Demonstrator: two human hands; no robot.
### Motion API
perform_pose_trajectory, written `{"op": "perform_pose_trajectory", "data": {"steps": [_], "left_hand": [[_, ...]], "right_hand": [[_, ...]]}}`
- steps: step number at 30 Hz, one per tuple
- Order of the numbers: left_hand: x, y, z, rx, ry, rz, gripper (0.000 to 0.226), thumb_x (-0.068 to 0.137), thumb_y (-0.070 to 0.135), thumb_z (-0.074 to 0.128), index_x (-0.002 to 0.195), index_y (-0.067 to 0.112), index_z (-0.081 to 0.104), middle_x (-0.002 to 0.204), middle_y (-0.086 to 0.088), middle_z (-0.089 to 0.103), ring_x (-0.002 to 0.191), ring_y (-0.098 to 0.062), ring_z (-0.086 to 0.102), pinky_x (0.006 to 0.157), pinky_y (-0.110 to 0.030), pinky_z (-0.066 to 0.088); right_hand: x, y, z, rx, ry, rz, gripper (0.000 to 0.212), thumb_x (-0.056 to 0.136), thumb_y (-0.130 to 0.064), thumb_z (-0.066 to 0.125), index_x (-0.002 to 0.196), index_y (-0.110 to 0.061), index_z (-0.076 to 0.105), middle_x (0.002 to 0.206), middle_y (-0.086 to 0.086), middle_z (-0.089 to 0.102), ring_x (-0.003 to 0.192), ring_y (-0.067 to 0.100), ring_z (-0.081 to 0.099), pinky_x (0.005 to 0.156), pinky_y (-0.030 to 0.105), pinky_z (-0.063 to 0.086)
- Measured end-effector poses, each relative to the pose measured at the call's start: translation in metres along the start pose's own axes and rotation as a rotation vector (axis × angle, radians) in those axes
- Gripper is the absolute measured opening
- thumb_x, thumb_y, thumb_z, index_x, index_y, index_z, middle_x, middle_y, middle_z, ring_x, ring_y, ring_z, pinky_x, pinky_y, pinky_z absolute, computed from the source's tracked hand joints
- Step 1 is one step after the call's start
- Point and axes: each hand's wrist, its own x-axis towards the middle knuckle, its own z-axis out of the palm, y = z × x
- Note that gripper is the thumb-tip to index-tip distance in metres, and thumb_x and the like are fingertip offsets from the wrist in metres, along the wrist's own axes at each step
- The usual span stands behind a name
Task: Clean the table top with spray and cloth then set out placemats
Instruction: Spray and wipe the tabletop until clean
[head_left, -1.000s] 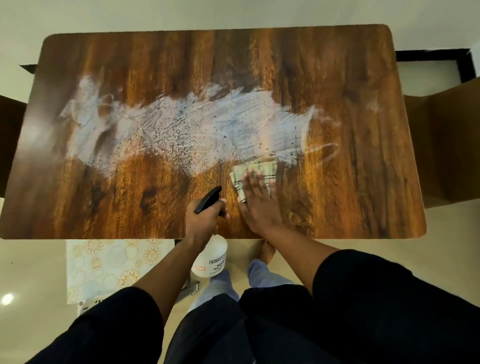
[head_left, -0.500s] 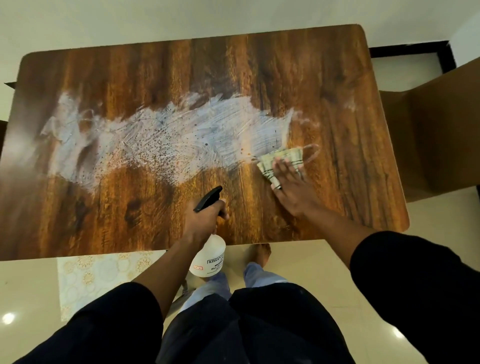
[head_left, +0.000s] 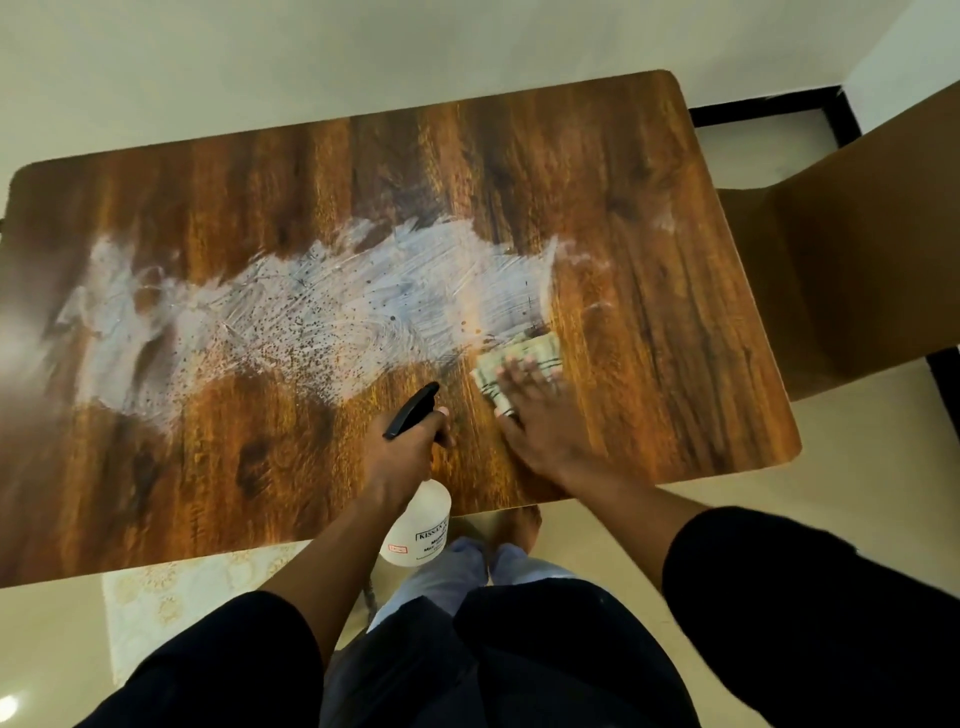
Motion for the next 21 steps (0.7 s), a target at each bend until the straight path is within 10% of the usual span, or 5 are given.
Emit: {"op": "perform_pose_trajectory", "data": {"steps": [8,21], "left_hand": [[0.018,0.014,0.005,0.040,-0.098,-0.012,0.016,0.096,0.009,0.067,0.094,-0.004,0.076,0.078,-0.025,0.075,0.042,-0.013,0.052,0.047,-0.029,0.043],[0.056,0.031,-0.015,0.125,-0.295,0.001,0.014,0.096,0.016,0.072,0.103,0.005,0.074,0.079,-0.022,0.076,0.070,-0.033,0.067,0.049,-0.032,0.046]], "right_hand": [[-0.011,-0.013,0.023,0.078,-0.077,-0.232,0.071,0.100,-0.060,0.007,0.166,-0.033,0.005,0.172,-0.015,-0.005,0.159,0.008,-0.014,0.129,0.042,-0.012],[0.018,0.061,-0.032,0.393,0.203,0.627,0.059,0.112,-0.042,0.029,0.167,-0.026,0.012,0.175,-0.003,0.000,0.161,0.018,-0.004,0.128,0.044,-0.006]]}}
